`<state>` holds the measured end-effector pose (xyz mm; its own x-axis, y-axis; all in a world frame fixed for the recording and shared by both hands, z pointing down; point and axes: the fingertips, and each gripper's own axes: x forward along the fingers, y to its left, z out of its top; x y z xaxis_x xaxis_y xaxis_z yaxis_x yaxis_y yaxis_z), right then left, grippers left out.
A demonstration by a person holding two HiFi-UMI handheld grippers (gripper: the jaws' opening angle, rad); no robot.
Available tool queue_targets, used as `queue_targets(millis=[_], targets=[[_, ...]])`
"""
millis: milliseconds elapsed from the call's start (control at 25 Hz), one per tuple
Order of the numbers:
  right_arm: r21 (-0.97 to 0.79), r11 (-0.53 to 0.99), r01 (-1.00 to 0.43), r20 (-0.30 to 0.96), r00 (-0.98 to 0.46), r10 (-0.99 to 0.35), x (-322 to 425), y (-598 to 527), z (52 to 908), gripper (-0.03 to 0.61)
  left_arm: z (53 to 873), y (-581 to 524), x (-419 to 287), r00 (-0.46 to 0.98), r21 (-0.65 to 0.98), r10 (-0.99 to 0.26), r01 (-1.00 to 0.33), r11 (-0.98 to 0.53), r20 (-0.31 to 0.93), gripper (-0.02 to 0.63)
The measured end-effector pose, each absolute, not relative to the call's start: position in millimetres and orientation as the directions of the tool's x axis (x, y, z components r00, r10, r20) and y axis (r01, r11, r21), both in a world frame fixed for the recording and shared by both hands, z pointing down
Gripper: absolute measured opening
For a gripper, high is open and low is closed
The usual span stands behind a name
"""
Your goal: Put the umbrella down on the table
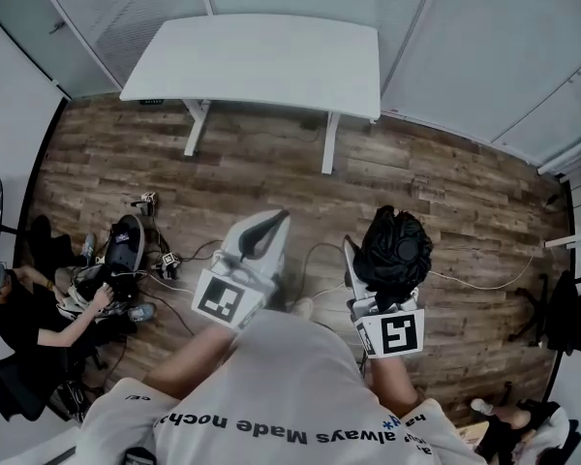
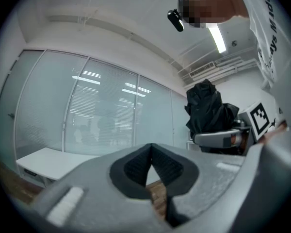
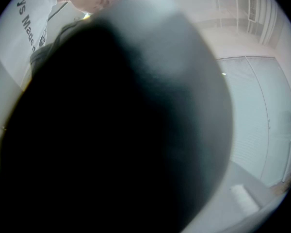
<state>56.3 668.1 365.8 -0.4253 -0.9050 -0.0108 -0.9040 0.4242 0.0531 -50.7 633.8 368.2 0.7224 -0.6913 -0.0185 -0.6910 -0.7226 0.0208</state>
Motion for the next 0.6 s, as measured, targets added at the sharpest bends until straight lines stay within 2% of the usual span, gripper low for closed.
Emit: queue_targets(millis=[280, 600], targets=[[0.057, 0.429, -0.901, 0.006, -0.430, -0.903, 46.5, 589.3, 374.5, 0.221, 379.0, 556.5, -60.1, 0.726, 0.021, -0.687, -0.687, -0.726, -0.020, 0.003], [0.073, 0.404, -0.912, 0.028, -0.404, -0.915, 4.0, 471.9, 373.1, 0.221, 371.2, 436.1, -107.9, 0.742, 0.052, -0.669, -0.667, -0.743, -0.046, 0.003]])
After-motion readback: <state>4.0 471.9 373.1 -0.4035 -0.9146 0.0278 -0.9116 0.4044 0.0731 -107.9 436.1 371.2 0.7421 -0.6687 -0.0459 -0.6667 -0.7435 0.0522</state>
